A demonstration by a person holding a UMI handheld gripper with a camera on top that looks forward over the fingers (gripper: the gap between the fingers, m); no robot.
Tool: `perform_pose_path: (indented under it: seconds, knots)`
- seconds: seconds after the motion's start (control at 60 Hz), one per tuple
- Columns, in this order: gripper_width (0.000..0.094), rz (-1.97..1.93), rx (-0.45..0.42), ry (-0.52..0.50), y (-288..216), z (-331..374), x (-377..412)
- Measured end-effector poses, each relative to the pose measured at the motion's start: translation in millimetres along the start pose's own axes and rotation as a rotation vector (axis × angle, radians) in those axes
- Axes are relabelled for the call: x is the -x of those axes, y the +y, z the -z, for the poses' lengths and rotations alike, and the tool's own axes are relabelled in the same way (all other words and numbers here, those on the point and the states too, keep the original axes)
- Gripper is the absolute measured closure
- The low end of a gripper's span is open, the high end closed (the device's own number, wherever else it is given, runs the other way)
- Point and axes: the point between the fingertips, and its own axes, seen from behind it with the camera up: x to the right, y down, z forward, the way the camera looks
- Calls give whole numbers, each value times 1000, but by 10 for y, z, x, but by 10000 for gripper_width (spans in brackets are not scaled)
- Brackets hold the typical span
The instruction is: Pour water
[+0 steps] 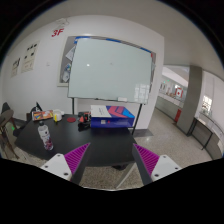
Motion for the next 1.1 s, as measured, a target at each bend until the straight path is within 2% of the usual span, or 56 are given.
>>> perform_pose_path:
  seconds: [0.15, 0.35, 0.583, 0.717, 0.85, 1.1]
  knots:
    - [95, 3, 28, 10, 141, -50, 103]
    - [93, 0, 79, 1, 660, -162, 562]
    - [96, -15, 158, -91, 1402, -343, 1842]
    - [89, -46, 156, -163, 1455, -578, 2726]
    - [91, -81, 104, -214, 1235, -1061, 3420]
    - [86, -74, 12, -190, 803, -2029, 3945]
